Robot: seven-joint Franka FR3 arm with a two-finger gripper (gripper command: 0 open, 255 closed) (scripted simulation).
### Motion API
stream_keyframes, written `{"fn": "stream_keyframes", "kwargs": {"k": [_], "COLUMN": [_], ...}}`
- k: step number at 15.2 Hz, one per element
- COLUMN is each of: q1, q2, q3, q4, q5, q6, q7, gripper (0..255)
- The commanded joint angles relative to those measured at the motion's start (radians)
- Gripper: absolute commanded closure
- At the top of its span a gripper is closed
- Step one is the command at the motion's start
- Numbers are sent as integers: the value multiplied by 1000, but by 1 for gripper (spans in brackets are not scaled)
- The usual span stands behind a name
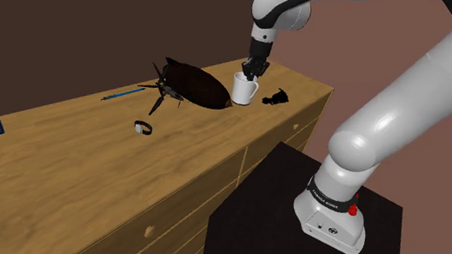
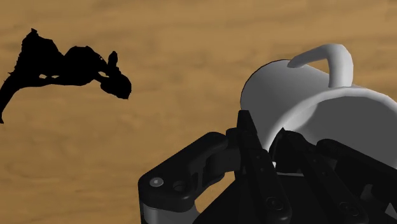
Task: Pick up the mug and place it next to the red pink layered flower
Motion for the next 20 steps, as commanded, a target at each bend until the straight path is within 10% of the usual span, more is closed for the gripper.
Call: {"fn": "stream_keyframes", "kwargs": {"k": [1,17,18,20], "q1": [1,5,5,5], "q2": [12,81,81,81], "q3": [-1,-8,-8,-8], "q4": [-16,-79,-79,-79], "q5": [2,18,18,18], "q6": [28,159,159,159], "q7": [-2,-20,-20,-20], "gripper": [255,255,0,0]}}
